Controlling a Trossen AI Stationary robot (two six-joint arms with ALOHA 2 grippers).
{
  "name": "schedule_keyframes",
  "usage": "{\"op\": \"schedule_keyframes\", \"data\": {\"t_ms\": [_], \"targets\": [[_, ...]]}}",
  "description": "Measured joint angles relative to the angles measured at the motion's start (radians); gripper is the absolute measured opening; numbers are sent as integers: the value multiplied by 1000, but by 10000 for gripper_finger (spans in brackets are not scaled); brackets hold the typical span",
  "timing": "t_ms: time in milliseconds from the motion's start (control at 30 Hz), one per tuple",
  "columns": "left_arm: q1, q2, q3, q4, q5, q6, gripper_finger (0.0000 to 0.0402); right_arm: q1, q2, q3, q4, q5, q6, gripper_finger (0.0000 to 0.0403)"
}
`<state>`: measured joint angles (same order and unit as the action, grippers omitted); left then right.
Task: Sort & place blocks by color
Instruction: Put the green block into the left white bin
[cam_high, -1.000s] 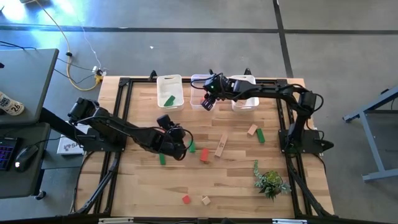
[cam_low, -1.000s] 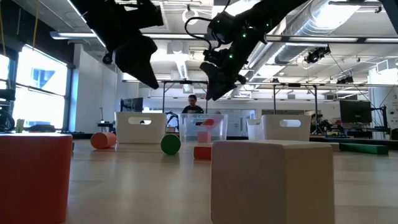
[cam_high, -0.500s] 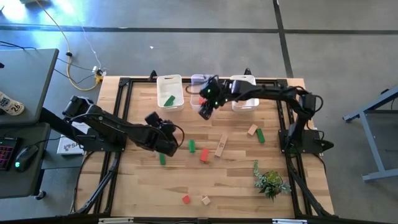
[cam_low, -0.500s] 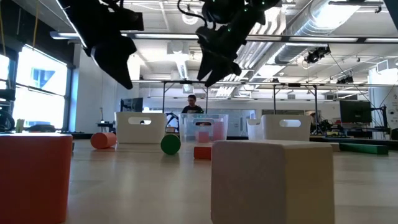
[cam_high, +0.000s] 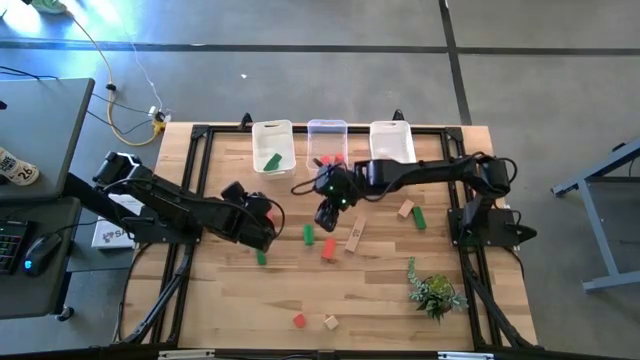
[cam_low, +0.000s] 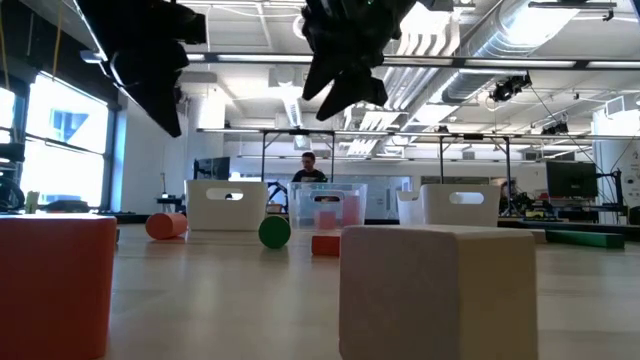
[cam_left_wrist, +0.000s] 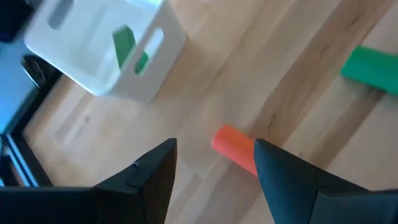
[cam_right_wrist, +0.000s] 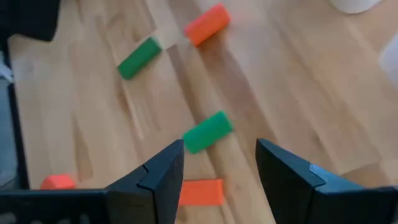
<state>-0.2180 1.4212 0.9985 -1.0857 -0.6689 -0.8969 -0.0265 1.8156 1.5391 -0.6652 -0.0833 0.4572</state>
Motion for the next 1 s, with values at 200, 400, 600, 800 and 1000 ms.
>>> {"op": "schedule_keyframes", "data": {"t_ms": [200,400,600,800,1000], "targets": [[-2,0,0,-44,127,-55,200,40,0,0,25,10,41,185],[-35,0,0,-96,169,-101,200,64,5,0,69,136,116,185],[-60,1,0,-125,164,-159,200,68,54,0,74,110,212,185],[-60,1,0,-125,163,-169,200,67,103,-1,95,54,276,185],[-60,2,0,-123,163,-174,200,74,145,-1,93,52,341,185]]}}
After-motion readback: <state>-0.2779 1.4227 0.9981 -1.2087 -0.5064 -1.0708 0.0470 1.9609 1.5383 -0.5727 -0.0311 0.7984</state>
